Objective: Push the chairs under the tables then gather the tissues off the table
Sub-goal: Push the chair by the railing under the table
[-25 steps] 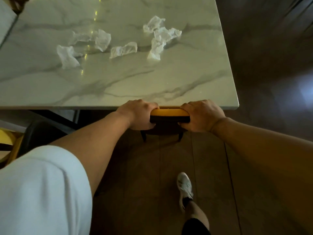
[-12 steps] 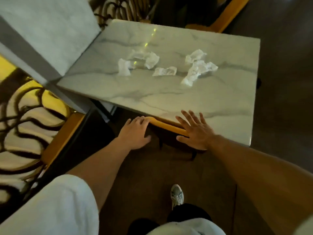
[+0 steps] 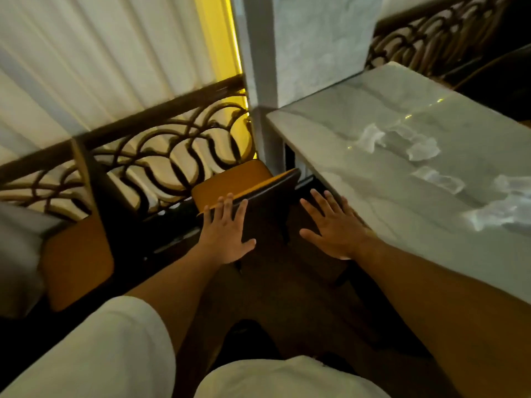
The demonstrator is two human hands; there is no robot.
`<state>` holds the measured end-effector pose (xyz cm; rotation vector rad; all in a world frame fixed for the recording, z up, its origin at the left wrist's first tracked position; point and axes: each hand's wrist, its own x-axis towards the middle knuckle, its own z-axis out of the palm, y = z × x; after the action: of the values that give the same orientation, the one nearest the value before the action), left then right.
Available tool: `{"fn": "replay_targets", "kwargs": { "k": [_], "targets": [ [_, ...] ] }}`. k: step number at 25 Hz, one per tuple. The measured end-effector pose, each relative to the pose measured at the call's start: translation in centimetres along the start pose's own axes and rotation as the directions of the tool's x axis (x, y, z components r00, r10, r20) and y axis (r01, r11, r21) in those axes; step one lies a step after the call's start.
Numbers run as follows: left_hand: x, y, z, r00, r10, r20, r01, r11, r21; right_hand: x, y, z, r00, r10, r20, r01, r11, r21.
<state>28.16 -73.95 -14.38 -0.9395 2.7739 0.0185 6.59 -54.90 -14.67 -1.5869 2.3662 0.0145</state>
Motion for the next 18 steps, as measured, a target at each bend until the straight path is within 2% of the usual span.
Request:
{"fn": "replay_targets", "kwargs": {
  "k": [3, 7, 11, 14, 18],
  "targets": [
    [-0.2, -2.5, 1.2, 0.994, -0.09, 0.062, 0.093, 0.994, -0.059, 4.5, -3.1, -0.5, 0.992, -0.124, 0.034, 0.126, 0.991, -0.039],
    [2.7, -5.7, 2.7, 0.99, -0.134, 0.047, 0.139, 0.984, -0.114, 12.3, -5.6, -1.9, 0.971, -0.229, 0.062, 0.234, 0.969, -0.08],
    [9.3, -7.3, 3.4, 0.96, -0.018, 0.28, 0.061, 0.987, -0.146, 19.9, -5.8, -2.2, 0.97, -0.153, 0.19, 0.191, 0.961, -0.202],
    [13.2, -8.2, 4.0, 0.941, 0.063, 0.334, 0.04, 0.956, -0.291, 24.5, -6.6, -1.0, 0.929, -0.079, 0.362, 0.21, 0.917, -0.34],
    [14.8, -9.3, 4.0, 0.904, 0.149, 0.4, 0.016, 0.925, -0.381, 26.7, -5.9, 0.1, 0.887, -0.095, 0.452, 0.241, 0.93, -0.278]
  ]
}}
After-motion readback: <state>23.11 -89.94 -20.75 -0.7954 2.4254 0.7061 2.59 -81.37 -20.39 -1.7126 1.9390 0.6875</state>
